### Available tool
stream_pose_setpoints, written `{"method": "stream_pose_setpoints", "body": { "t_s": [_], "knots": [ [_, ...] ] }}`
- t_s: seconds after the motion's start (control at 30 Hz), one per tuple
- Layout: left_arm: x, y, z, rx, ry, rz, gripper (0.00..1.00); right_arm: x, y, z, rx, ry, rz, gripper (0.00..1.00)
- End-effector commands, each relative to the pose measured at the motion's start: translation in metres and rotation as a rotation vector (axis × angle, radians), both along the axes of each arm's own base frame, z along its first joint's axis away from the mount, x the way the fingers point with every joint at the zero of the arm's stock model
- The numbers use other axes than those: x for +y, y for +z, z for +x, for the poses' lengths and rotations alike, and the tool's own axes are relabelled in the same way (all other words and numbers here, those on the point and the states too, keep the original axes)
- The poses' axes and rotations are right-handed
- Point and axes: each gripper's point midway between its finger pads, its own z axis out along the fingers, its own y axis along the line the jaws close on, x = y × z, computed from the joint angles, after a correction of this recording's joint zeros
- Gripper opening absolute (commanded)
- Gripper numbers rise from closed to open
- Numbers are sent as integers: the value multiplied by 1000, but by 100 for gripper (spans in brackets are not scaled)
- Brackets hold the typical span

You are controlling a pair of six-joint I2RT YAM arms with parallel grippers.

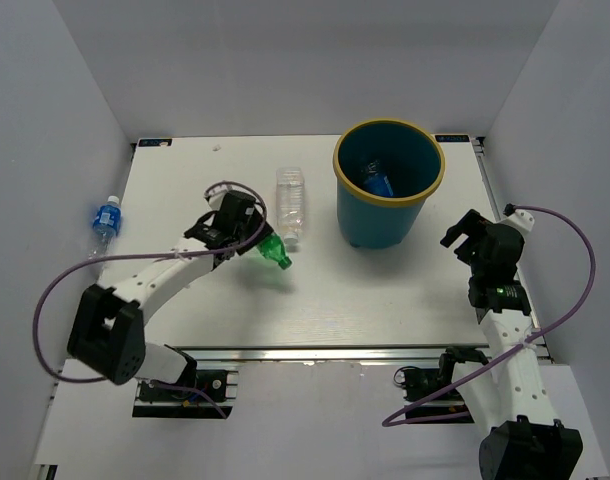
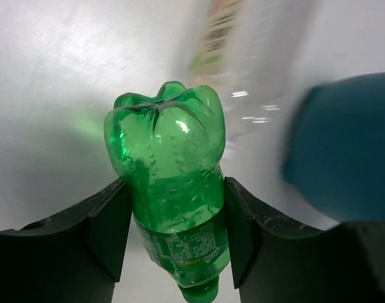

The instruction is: Put the plastic bottles in the bin

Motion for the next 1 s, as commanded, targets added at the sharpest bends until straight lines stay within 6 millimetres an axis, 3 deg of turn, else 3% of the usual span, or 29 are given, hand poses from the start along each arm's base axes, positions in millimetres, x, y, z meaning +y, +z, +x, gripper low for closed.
{"method": "stream_pose_setpoints", "body": {
  "t_s": [0.0,0.03,0.13,0.17,0.23,0.27,0.3,0.33,0.37,0.4,0.47,0.5,0.53,0.57,0.6,0.63,0.67,0.77,0.8,0.97],
  "knots": [
    [-17,128,27,-327,-76,-117,31,2,10,2,-39,8,11,89],
    [-27,165,34,-410,-102,-165,31,3,10,2,-40,15,14,89],
    [-63,214,34,-514,-238,-251,31,3,9,2,-43,13,18,89],
    [-84,246,27,-575,-295,-285,31,3,9,3,-42,10,19,89],
    [-111,259,31,-613,-358,-259,32,1,9,3,-44,3,14,89],
    [-130,293,25,-677,-397,-281,33,1,8,3,-41,1,15,89],
    [-146,286,33,-669,-430,-251,33,1,7,3,-40,0,15,89],
    [-158,313,32,-717,-449,-275,34,1,6,4,-34,1,16,89],
    [-165,317,36,-727,-456,-278,34,1,5,4,-31,1,16,89],
    [-179,303,48,-703,-472,-266,34,1,4,4,-29,2,18,89],
    [-192,305,58,-705,-481,-270,34,1,3,4,-23,1,18,89],
    [-199,321,61,-735,-492,-286,34,0,4,4,-24,-2,15,89],
    [-213,306,68,-711,-520,-285,34,0,3,4,-24,-4,13,89],
    [-222,305,68,-704,-536,-290,35,0,2,4,-21,-6,14,89],
    [-227,319,68,-734,-551,-299,41,-1,2,5,-26,-6,13,89],
    [-232,313,67,-712,-572,-280,63,-1,2,5,-26,-6,13,89],
    [-241,301,71,-690,-581,-251,72,-1,0,6,-18,-6,14,89],
    [-240,306,80,-703,-559,-194,95,0,-1,7,-9,0,17,89],
    [-240,309,81,-715,-561,-186,98,2,-2,7,-8,8,21,89],
    [-226,324,79,-745,-557,-110,98,1,-3,8,-1,5,17,89]
  ]
}}
